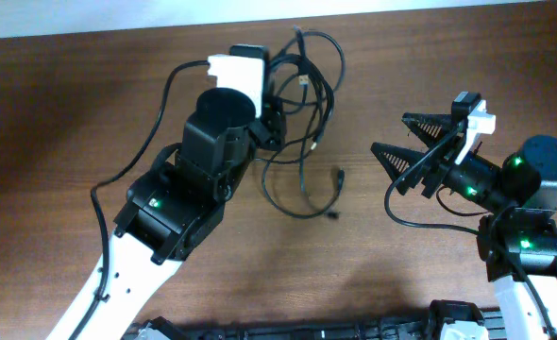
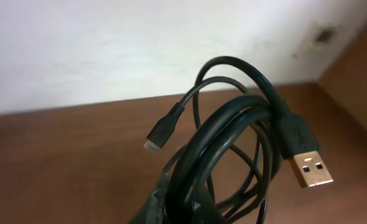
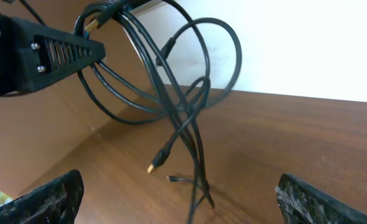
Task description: Untangle cables
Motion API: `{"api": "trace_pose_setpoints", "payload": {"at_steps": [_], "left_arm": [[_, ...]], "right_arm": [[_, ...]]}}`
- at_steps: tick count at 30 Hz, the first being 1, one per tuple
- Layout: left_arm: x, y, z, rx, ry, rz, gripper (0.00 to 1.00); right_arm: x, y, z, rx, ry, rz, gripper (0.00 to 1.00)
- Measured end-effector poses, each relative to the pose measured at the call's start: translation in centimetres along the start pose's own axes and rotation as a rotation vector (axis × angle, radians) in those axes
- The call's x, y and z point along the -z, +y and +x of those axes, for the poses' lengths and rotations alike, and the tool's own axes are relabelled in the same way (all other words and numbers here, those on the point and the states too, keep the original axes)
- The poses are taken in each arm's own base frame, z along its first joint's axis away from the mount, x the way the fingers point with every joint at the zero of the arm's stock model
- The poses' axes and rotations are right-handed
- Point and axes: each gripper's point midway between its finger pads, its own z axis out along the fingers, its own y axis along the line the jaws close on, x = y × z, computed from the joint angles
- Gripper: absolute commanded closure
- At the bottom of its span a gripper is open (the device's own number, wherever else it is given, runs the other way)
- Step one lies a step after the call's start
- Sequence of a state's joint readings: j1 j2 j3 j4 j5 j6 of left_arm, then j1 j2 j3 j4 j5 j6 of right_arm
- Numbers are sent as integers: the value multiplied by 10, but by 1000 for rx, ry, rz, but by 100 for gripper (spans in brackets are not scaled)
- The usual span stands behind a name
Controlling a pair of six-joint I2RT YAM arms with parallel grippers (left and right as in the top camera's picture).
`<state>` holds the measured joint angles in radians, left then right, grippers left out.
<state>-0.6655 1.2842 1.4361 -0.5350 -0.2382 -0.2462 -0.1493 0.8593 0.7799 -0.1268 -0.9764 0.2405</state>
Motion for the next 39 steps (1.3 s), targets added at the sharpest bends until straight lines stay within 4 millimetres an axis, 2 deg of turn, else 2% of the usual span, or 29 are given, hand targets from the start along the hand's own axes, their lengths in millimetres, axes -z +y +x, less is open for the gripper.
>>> {"api": "trace_pose_setpoints", "payload": {"at_steps": [6,16,22,27,33,39], "left_arm": [[3,-30,15,-330,45,187,100],[6,-39,27,-711,39,270,100],[16,-65,36,-898,-11,453,100],[23,-82,24,-938,-112,531,100],[29,-97,-5,-933,-261,549,100],[39,-106,-41,-843,-397,538,100]], "right_arm": [[0,6,-7,21,-20,-29,1],[2,18,-31,-54,-95,-76,1],[2,18,-33,-93,-100,-81,1],[2,17,-29,-122,-86,-75,1],[-3,4,-10,-229,-21,-50,1],[-11,-7,7,-304,42,-61,1]]}}
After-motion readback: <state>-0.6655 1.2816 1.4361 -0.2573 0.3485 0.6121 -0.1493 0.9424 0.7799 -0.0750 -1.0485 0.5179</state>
